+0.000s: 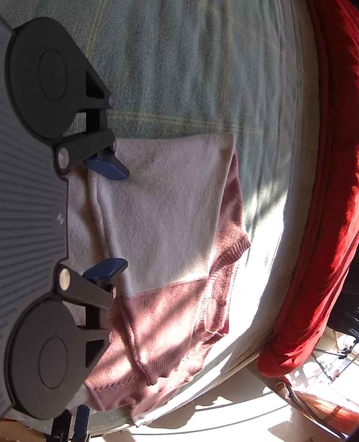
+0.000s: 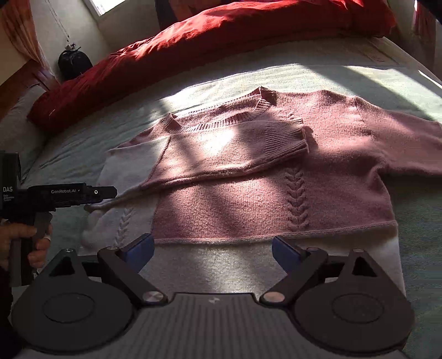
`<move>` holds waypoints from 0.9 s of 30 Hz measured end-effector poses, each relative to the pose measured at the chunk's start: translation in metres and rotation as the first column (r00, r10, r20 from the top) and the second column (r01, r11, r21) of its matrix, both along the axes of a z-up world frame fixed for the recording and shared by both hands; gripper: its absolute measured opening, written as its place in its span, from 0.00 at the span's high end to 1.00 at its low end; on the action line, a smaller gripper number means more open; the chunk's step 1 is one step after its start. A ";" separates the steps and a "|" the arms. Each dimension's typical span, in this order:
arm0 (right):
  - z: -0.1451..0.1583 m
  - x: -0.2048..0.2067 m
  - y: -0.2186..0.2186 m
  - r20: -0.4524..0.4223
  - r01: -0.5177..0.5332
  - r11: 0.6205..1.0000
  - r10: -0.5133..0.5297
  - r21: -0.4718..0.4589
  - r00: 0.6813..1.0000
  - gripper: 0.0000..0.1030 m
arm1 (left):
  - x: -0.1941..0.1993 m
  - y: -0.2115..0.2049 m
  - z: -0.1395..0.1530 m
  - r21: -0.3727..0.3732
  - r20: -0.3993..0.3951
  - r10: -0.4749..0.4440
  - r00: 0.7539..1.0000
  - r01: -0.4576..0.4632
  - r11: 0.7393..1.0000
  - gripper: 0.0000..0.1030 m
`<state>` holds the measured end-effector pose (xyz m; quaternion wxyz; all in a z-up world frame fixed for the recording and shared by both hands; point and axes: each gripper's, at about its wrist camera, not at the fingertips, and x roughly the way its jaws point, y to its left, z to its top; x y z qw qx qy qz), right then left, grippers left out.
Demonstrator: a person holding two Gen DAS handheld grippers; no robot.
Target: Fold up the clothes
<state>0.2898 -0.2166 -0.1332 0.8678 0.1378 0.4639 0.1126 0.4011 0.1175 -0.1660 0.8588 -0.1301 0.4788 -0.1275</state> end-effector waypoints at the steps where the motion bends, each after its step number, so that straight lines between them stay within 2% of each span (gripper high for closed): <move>1: 0.004 -0.010 -0.005 0.001 0.010 1.000 -0.010 0.000 1.000 0.08 | -0.002 0.000 0.008 -0.012 0.002 0.008 1.000 -0.008 1.000 0.40; 2: 0.006 -0.019 -0.009 0.002 0.025 1.000 -0.025 0.008 1.000 0.07 | -0.005 0.000 0.015 -0.024 0.005 0.016 1.000 -0.016 1.000 0.40; 4: 0.008 -0.035 -0.017 0.001 0.062 0.997 -0.062 0.037 0.998 0.06 | -0.013 -0.008 0.029 -0.068 0.007 -0.022 1.000 0.022 0.997 0.32; 6: 0.005 -0.047 -0.022 -0.011 0.091 0.993 -0.090 0.076 0.996 0.06 | -0.019 -0.016 0.029 -0.081 -0.004 -0.047 0.999 0.047 0.996 0.32; 8: 0.000 -0.055 -0.024 -0.030 0.106 0.990 -0.103 0.097 0.994 0.06 | -0.021 -0.019 0.019 -0.073 -0.023 -0.044 0.999 0.042 0.996 0.32; 11: -0.007 -0.062 -0.023 -0.057 0.105 0.990 -0.100 0.094 0.993 0.06 | -0.018 -0.013 -0.008 -0.049 -0.099 0.021 0.995 -0.026 0.998 0.33; 13: -0.007 -0.065 -0.024 -0.059 0.108 0.990 -0.103 0.090 0.993 0.06 | -0.016 -0.006 -0.021 -0.054 -0.132 0.070 0.989 -0.078 0.995 0.38; 14: -0.008 -0.065 -0.025 -0.059 0.111 0.990 -0.106 0.088 0.993 0.06 | -0.017 -0.002 -0.021 -0.071 -0.130 0.092 0.987 -0.102 0.992 0.38; 15: -0.008 -0.065 -0.027 -0.060 0.114 0.990 -0.109 0.087 0.992 0.06 | -0.017 0.000 -0.018 -0.058 -0.123 0.106 0.987 -0.114 0.992 0.37; 18: -0.010 -0.065 -0.033 -0.066 0.131 0.988 -0.126 0.083 0.990 0.06 | -0.017 -0.003 -0.006 0.018 -0.102 0.123 0.987 -0.121 0.992 0.38; 20: -0.010 -0.067 -0.035 -0.067 0.141 0.985 -0.135 0.098 0.989 0.06 | -0.020 -0.007 0.004 0.043 -0.094 0.113 0.989 -0.109 0.993 0.38; 23: -0.010 -0.071 -0.038 -0.071 0.149 0.983 -0.141 0.112 0.987 0.06 | -0.032 -0.016 0.019 0.002 -0.078 0.065 0.995 -0.065 0.998 0.37; 25: -0.010 -0.074 -0.037 -0.073 0.149 0.982 -0.141 0.115 0.987 0.06 | -0.038 -0.022 0.016 -0.005 -0.087 0.050 0.995 -0.051 0.999 0.33; 27: -0.010 -0.077 -0.037 -0.075 0.150 0.981 -0.141 0.122 0.987 0.06 | -0.044 -0.027 0.012 -0.009 -0.100 0.039 0.994 -0.040 0.999 0.33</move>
